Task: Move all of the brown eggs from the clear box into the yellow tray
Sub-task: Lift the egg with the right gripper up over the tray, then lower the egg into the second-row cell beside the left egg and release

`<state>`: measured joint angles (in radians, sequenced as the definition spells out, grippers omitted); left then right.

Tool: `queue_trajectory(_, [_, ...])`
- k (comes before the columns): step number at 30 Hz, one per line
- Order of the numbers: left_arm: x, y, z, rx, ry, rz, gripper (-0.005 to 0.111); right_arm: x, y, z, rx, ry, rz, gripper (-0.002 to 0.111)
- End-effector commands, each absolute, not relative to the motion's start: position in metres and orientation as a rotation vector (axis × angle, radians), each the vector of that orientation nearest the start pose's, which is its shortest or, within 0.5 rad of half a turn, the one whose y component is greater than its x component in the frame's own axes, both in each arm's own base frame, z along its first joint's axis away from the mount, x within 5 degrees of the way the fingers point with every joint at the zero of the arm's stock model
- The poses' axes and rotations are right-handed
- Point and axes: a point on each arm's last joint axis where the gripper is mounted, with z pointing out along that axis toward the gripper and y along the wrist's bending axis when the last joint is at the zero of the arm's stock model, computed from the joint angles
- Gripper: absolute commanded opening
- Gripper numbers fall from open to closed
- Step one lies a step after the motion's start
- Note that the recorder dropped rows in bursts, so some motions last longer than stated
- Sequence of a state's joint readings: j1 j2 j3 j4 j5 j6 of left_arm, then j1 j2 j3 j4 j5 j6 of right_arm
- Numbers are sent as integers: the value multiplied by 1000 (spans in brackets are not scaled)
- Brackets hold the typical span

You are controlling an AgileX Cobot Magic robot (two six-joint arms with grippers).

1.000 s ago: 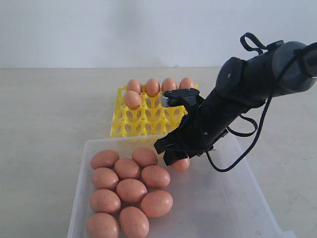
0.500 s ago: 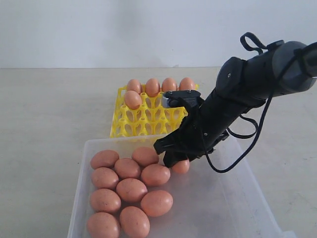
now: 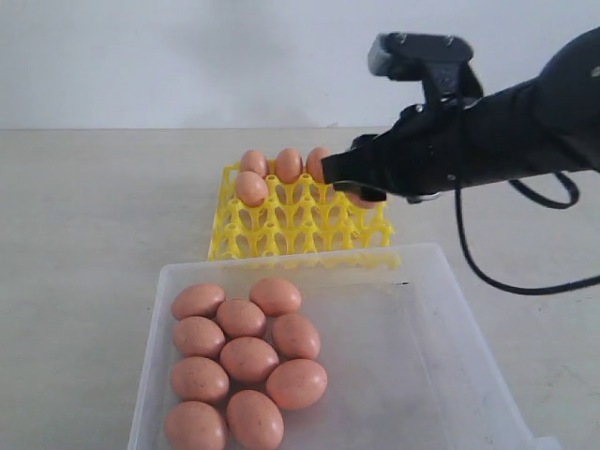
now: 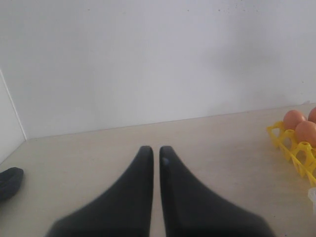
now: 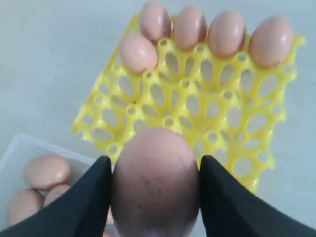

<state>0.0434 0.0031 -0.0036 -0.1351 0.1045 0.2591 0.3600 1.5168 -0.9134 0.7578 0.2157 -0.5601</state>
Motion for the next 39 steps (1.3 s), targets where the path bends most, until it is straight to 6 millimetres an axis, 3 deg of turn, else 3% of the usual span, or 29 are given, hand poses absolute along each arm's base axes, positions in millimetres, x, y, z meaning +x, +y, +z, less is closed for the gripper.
queue_trajectory(1, [56,1,204,80,1580,116,4,273,109,282,-294,1966,261,0])
queue_trajectory(3, [56,1,204,80,1580,116,4,261,94,296,-180,1772,137,0])
queue_trajectory(5, [56,1,204,80,1582,115,4,262,83,299,-117,1656,4,0])
queue_trajectory(7, [56,1,204,80,1582,115,4,272,80,296,-277,1573,-268,0])
queue_trajectory(9, [56,1,204,80,1582,115,4,287,88,277,-597,1541,-544,0])
queue_trajectory(11, [56,1,204,80,1582,115,4,298,95,259,-784,1549,-656,0])
queue_trajectory(15, [56,1,204,80,1580,116,4,325,110,257,-656,1607,-479,0])
queue_trajectory(19, [56,1,204,80,1580,116,4,360,137,250,-480,1675,-146,0])
queue_trajectory(21, [56,1,204,80,1580,116,4,379,149,232,-324,1729,51,0])
queue_trajectory(24, [56,1,204,81,1584,115,4,406,171,193,-271,1784,242,0])
queue_trajectory(34, [56,1,204,81,1584,115,4,431,199,161,-373,1824,539,0])
queue_trajectory(39, [56,1,204,80,1582,115,4,448,186,151,-180,1837,693,0])
